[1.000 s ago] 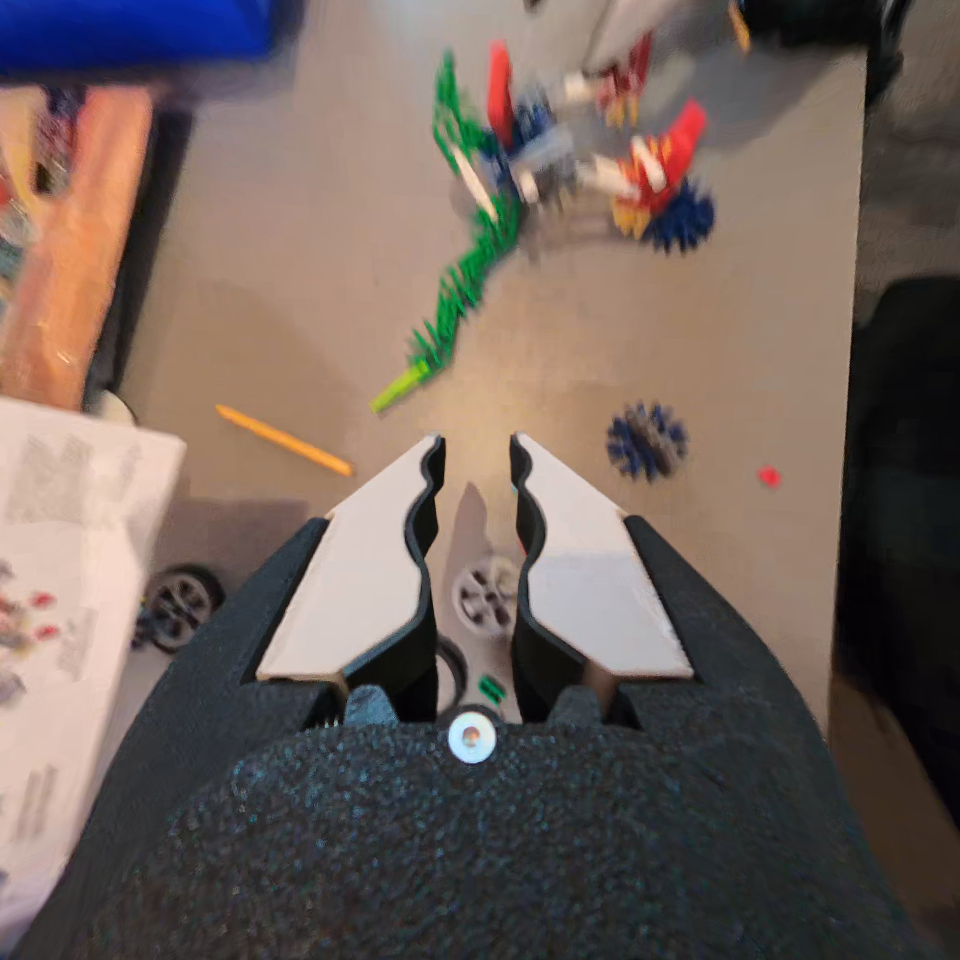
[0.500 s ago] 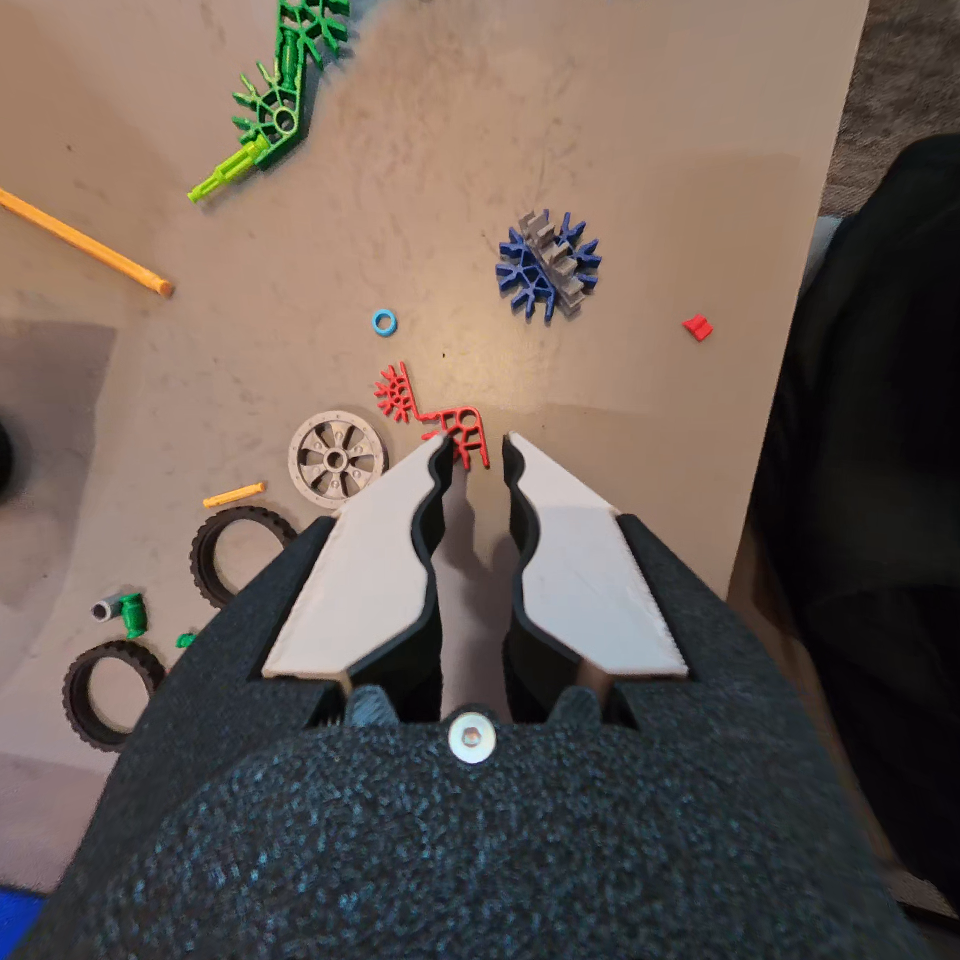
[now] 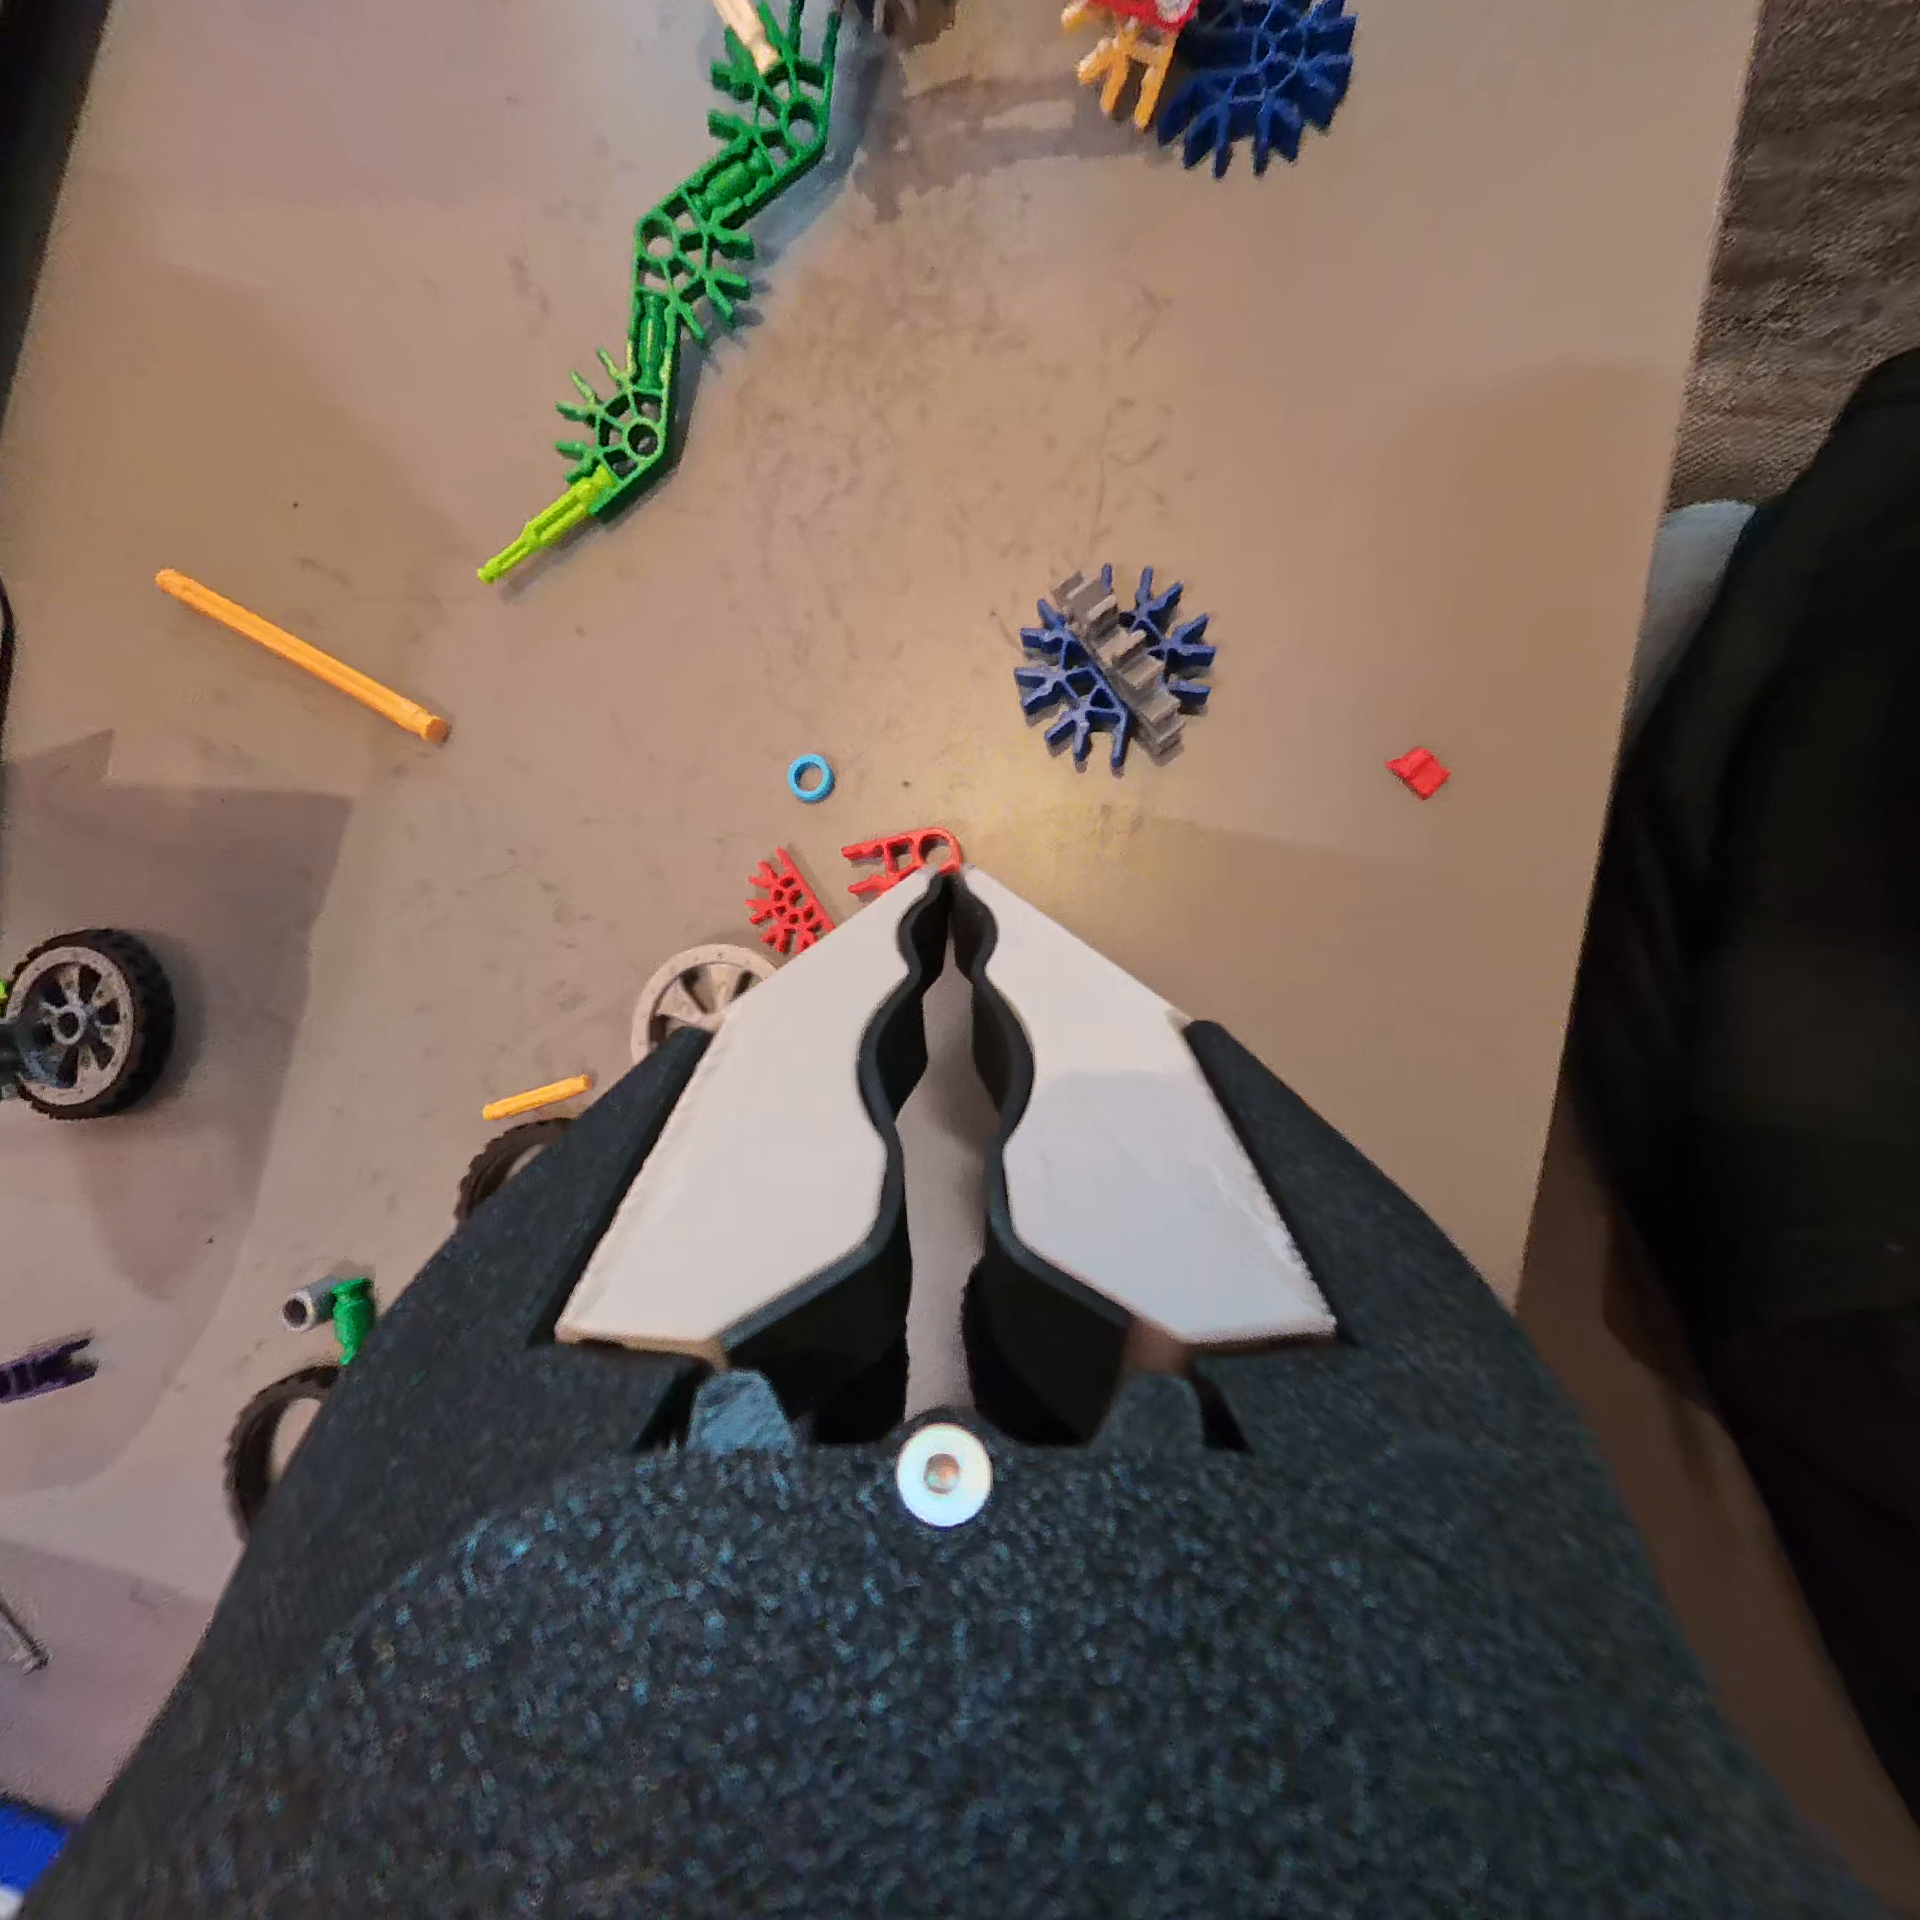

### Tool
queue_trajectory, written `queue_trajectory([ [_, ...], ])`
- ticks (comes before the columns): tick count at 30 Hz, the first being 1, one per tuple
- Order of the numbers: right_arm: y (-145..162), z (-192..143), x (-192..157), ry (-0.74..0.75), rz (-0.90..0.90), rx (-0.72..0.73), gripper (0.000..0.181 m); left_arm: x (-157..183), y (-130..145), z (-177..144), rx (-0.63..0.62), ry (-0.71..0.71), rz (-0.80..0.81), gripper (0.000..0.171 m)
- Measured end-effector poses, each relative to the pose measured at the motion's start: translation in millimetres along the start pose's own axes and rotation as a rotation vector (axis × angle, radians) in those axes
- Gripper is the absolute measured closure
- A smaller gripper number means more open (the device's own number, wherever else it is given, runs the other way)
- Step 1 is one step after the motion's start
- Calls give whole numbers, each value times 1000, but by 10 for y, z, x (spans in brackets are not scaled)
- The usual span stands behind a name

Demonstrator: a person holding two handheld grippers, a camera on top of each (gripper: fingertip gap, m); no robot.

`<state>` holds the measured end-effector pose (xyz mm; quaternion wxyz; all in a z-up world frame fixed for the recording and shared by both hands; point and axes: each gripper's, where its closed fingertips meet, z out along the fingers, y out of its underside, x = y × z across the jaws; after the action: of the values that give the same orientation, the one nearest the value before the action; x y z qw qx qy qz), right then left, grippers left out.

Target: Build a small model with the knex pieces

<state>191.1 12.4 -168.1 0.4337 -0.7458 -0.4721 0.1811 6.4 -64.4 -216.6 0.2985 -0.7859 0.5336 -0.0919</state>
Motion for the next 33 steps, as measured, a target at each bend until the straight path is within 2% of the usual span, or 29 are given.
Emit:
queue_trajectory([
  [2,-2,0,-22,-4,-7,-1,143,-52,-4,17,-3,-24,-8,168],
  [4,7,0,-38,-9,-10,-4,143,-117,-23,6,9,-45,-43,153],
  [7,21,-4,-36,-10,-6,-2,143,-171,31,7,-10,-53,-72,148],
  [10,27,-1,-38,-12,-4,1,143,-120,13,37,3,-17,-84,147],
  [13,16,-4,-38,-12,-3,5,143,-79,-11,53,18,4,-95,154],
  [18,5,-22,-37,-13,-2,11,143,-8,-100,-12,100,64,-155,145],
  [22,5,-16,-46,-15,-1,11,143,41,-37,6,76,82,-172,141],
  [25,-1,-9,-61,-17,-4,10,143,117,-76,-18,112,131,-195,139],
  [28,0,-3,-69,-17,-6,8,143,160,-23,44,79,128,-175,141],
  [31,-3,-2,-66,-15,-6,8,143,195,-26,89,83,120,-166,158],
  [33,-6,-4,-67,-16,-5,8,143,207,-36,95,96,118,-166,160],
])
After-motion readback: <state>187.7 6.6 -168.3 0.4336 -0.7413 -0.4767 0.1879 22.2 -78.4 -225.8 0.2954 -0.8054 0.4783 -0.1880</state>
